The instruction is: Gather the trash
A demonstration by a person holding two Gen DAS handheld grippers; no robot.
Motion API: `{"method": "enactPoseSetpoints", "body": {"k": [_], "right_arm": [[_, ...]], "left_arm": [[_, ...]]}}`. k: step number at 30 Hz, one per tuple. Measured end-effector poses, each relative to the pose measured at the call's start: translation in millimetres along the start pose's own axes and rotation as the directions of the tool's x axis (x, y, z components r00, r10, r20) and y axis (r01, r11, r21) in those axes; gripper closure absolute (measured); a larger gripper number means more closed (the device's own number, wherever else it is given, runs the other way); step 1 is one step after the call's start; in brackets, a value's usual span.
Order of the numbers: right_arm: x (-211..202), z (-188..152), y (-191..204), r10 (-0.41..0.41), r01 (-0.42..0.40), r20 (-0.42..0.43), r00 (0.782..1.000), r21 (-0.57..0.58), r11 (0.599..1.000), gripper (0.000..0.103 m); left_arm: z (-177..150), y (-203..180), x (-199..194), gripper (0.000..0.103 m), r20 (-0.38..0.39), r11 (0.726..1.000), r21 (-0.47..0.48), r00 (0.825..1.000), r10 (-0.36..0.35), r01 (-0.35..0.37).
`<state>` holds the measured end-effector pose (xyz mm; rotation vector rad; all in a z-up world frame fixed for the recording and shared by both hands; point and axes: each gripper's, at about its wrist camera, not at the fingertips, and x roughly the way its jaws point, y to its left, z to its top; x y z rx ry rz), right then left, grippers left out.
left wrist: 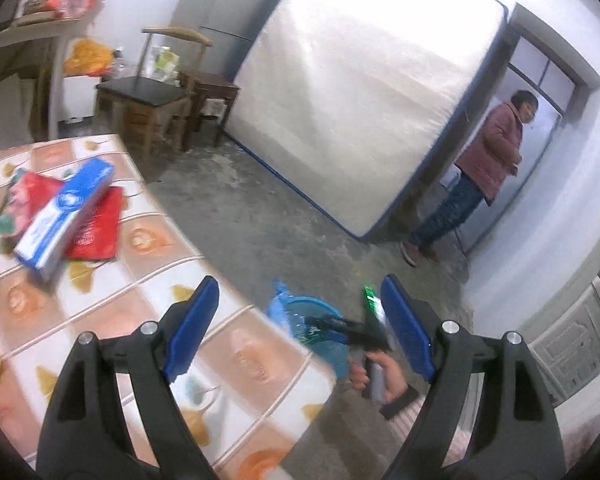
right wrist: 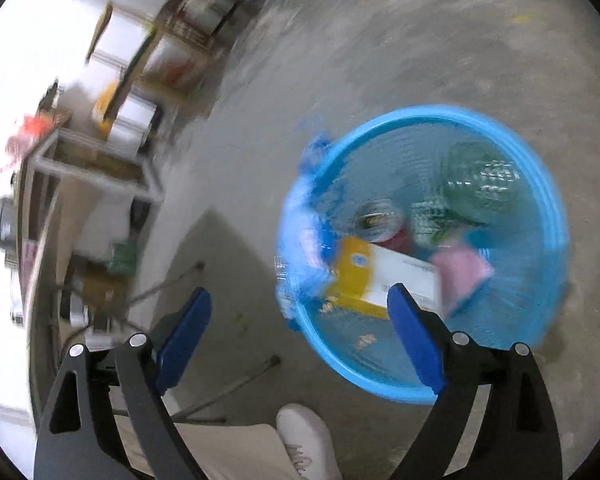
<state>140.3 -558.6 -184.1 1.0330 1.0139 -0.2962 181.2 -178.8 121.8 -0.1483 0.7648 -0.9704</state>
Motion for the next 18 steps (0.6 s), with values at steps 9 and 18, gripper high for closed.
{"method": "enactPoseSetpoints", "body": {"k": [9, 18], "right_arm": [[45, 10, -12, -0.147, 0.151, -0.071, 0.987, 0.058, 0.987, 0.099], [-66, -8, -22, -0.481, 0.497, 0.165, 0.861, -0.073, 0.865, 0.099]], "left_arm": [[-20, 40, -41, 0.024, 0.031, 0.996, -0.074, 0.998, 0.06, -0.058], [-29, 66, -38, 0.024, 0.026, 0.992, -0.122, 0.999, 0.035, -0.032]]}}
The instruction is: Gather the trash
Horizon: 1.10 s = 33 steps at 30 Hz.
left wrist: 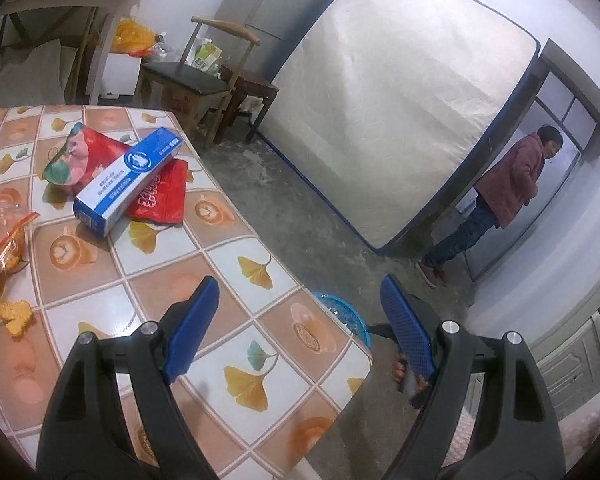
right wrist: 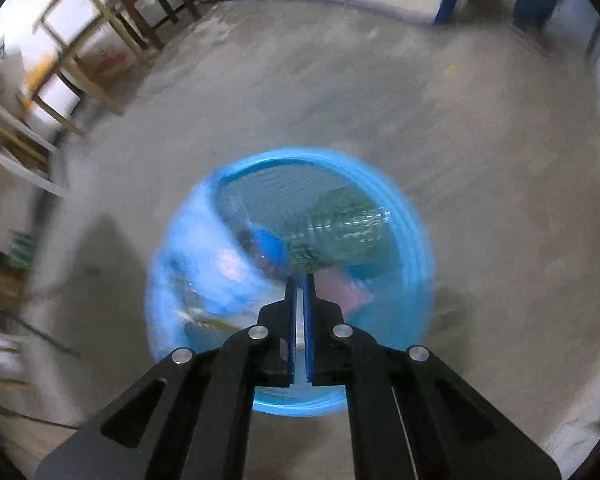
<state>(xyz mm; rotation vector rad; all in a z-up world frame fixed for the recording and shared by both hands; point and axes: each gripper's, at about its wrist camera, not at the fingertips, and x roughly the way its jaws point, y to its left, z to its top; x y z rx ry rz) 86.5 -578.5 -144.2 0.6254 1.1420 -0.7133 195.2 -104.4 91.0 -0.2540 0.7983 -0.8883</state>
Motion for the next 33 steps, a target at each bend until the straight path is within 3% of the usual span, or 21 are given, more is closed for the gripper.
{"method": "enactPoseSetpoints", "body": {"k": [4, 6, 7, 8, 10, 11, 12, 13, 15, 18, 23, 28, 30, 33], "right_arm": [[-27, -11, -11, -0.233, 0.243, 0.081, 0.969, -0.161, 0.957, 0.099], [-29, -13, -18, -0.244, 0.252, 0.066, 0.967, -0.17, 0.953, 0.099], [-30, -13, -21, -0.219, 0.224, 0.049, 0.975, -0.16, 0.961, 0.099], [-31, -12, -21, -0.143, 0.144, 0.016, 0.99, -0.136, 0.98, 0.099], [-31, -7, -13, 0.023, -0.023, -0.009, 1.0, -0.084, 0.996, 0.086], [-26, -3, -7, 0.141, -0.143, -0.037, 0.989, -0.044, 0.989, 0.056], [-21, -3, -2, 0.192, -0.193, -0.051, 0.98, -0.025, 0.981, 0.028], [-11, 2, 9, 0.274, -0.274, -0.062, 0.96, 0.0, 0.962, 0.024], [5, 8, 28, 0.321, -0.322, -0.066, 0.945, -0.006, 0.947, 0.024], [47, 21, 55, 0.318, -0.321, -0.132, 0.939, -0.002, 0.947, 0.024], [106, 34, 93, 0.256, -0.278, -0.251, 0.934, -0.055, 0.959, 0.024], [119, 23, 120, 0.176, -0.237, -0.263, 0.949, -0.225, 0.945, 0.026], [119, 23, 124, 0.191, -0.255, -0.262, 0.946, -0.237, 0.937, 0.041], [118, 22, 124, 0.268, -0.328, -0.281, 0.922, -0.197, 0.924, 0.064]], "left_arm": [[-1, 5, -1, 0.024, 0.009, 1.0, -0.003, 1.0, -0.001, 0.001], [-1, 8, -3, 0.024, 0.012, 1.0, -0.007, 1.0, 0.0, 0.0], [-1, 10, -3, 0.024, 0.012, 1.0, -0.01, 1.0, 0.0, 0.0], [-1, 11, -4, 0.024, 0.015, 1.0, -0.013, 1.0, 0.0, 0.0], [0, 13, -6, 0.024, 0.018, 1.0, -0.015, 1.0, 0.003, -0.003], [0, 14, -7, 0.024, 0.02, 1.0, -0.017, 1.0, 0.004, -0.004], [0, 15, -8, 0.024, 0.021, 1.0, -0.02, 1.0, 0.005, -0.004], [1, 16, -8, 0.024, 0.021, 1.0, -0.022, 1.0, 0.006, -0.005], [0, 18, -10, 0.024, 0.022, 1.0, -0.027, 1.0, 0.007, -0.006], [0, 19, -12, 0.024, 0.02, 0.999, -0.032, 1.0, 0.011, -0.01], [-3, 21, -15, 0.024, 0.019, 0.999, -0.035, 1.0, 0.02, -0.02], [-5, 26, -11, 0.024, -0.002, 0.998, -0.052, 1.0, 0.024, -0.024], [-6, 28, -8, 0.024, -0.011, 0.998, -0.059, 1.0, 0.025, -0.026], [-8, 30, -5, 0.019, -0.012, 0.997, -0.07, 1.0, 0.027, -0.028]]}}
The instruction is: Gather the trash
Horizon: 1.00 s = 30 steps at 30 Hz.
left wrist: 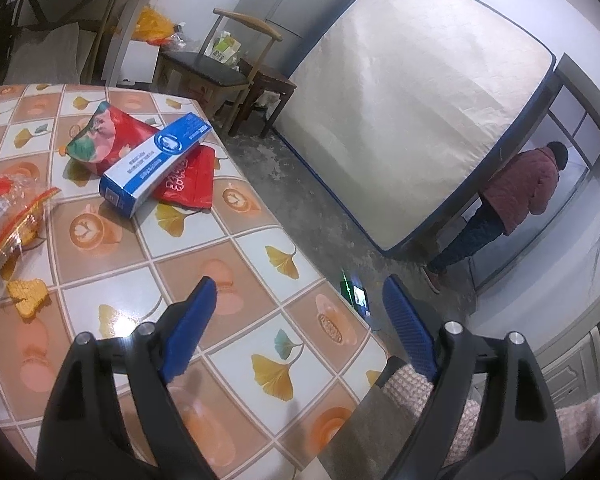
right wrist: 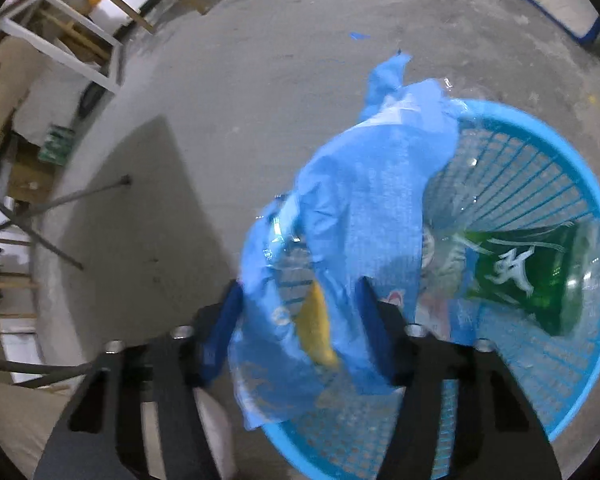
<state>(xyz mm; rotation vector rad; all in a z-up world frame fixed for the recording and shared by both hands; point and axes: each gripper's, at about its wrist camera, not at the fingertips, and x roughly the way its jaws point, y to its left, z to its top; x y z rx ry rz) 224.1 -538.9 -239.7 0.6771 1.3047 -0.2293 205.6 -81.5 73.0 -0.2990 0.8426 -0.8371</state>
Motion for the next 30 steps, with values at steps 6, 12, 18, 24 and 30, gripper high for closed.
{"method": "enactPoseSetpoints", "body": {"k": [6, 12, 18, 24, 30], "right_arm": [[-12, -10, 8, 0.065, -0.066, 0.048, 0.997, 0.015, 0.998, 0.096], [-44, -26, -4, 0.061, -0.073, 0.161, 0.985, 0.07, 0.995, 0.099], [-112, -58, -33, -0.111, 0.1, 0.273, 0.956, 0.055, 0.993, 0.1], [-69, -81, -80, -0.302, 0.301, 0.019, 0.953, 0.049, 0.952, 0.1], [5, -59, -79, -0.472, 0.461, -0.192, 0.861, -0.1, 0.882, 0.1]], "left_arm": [[-4, -3, 2, 0.017, 0.01, 0.995, 0.031, 0.996, 0.09, -0.09], [-8, 2, -1, 0.015, 0.025, 0.98, 0.048, 0.981, 0.193, -0.194], [-13, 8, -10, 0.015, 0.067, 0.939, 0.094, 0.944, 0.324, -0.329], [-17, 23, -13, 0.015, 0.032, 0.944, 0.06, 0.946, 0.324, -0.325], [-17, 34, -13, 0.015, -0.008, 0.958, -0.004, 0.958, 0.285, -0.286]]}}
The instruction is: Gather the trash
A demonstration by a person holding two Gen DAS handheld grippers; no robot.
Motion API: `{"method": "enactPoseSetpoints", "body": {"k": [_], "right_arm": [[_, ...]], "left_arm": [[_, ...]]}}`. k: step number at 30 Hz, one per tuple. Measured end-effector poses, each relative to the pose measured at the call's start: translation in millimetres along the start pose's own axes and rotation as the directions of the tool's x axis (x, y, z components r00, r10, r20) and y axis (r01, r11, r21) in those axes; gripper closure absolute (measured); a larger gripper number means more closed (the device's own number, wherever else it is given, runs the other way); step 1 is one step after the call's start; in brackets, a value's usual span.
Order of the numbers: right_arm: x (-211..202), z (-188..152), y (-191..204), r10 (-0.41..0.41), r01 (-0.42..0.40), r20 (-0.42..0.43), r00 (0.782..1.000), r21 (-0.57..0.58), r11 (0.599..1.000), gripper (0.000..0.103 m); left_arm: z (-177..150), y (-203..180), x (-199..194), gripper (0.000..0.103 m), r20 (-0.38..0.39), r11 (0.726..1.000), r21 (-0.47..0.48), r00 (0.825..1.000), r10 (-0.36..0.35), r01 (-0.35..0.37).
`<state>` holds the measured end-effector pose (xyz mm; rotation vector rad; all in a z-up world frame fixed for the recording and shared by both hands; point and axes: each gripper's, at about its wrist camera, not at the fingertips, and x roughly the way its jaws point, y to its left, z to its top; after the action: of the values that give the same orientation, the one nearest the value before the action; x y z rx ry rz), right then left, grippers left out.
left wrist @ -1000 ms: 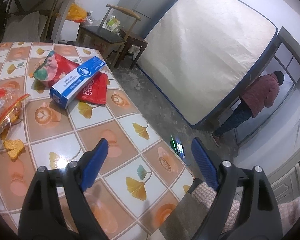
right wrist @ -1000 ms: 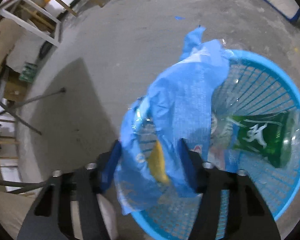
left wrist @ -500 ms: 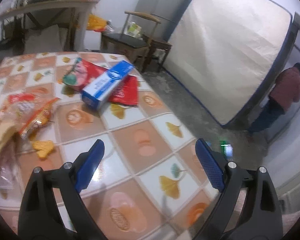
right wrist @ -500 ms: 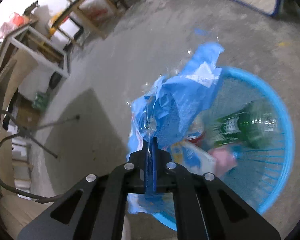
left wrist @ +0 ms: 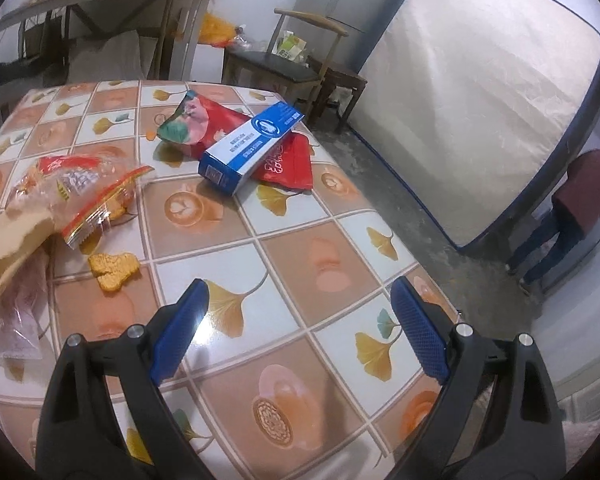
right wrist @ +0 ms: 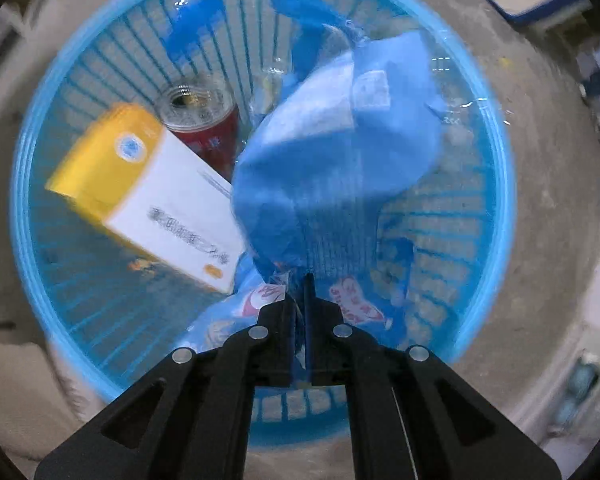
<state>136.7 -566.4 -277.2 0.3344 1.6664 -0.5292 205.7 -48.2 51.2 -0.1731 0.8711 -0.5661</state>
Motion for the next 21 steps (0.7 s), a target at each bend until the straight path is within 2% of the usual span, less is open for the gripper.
{"method": "enactPoseSetpoints", "body": {"k": [2, 4, 7, 11, 13, 14, 15, 18, 21], "right_arm": [[16, 13, 9, -0.065, 0.062, -0.046, 0.997, -0.057, 0.996, 0.099], [25, 22, 14, -0.093, 0.086, -0.072, 0.993, -0.094, 0.992, 0.099], [42, 34, 12, -0.088, 0.076, -0.125, 0.988, -0.095, 0.993, 0.099], [51, 39, 17, -0.114, 0.095, -0.13, 0.985, -0.148, 0.984, 0.094], [50, 39, 19, -0.143, 0.122, -0.123, 0.982, -0.166, 0.979, 0.077], [45, 39, 19, -0.172, 0.152, -0.097, 0.98, -0.186, 0.971, 0.059], [37, 37, 18, -0.184, 0.168, -0.063, 0.981, -0.2, 0.965, 0.047], [2, 23, 9, -0.155, 0.161, 0.045, 0.987, -0.203, 0.966, 0.04], [-40, 9, -4, -0.127, 0.151, 0.139, 0.982, -0.171, 0.974, 0.037]], "left_arm": [[0, -1, -2, 0.014, 0.005, 1.0, 0.001, 1.0, -0.002, 0.002], [0, -1, -4, 0.014, 0.015, 1.0, 0.004, 1.0, 0.0, 0.0], [0, -1, -5, 0.014, 0.018, 1.0, 0.003, 1.0, 0.002, -0.002], [0, 1, -3, 0.014, 0.007, 1.0, -0.013, 1.0, -0.003, 0.004], [1, 1, -1, 0.014, 0.003, 1.0, -0.02, 1.0, -0.007, 0.007], [1, 1, -1, 0.014, 0.001, 1.0, -0.021, 1.0, -0.009, 0.009], [1, 1, -1, 0.014, 0.0, 1.0, -0.021, 1.0, -0.01, 0.01], [1, 0, 0, 0.014, 0.0, 1.0, -0.015, 1.0, -0.014, 0.014], [1, -2, -1, 0.013, 0.0, 1.0, -0.007, 1.0, -0.019, 0.019]]}}
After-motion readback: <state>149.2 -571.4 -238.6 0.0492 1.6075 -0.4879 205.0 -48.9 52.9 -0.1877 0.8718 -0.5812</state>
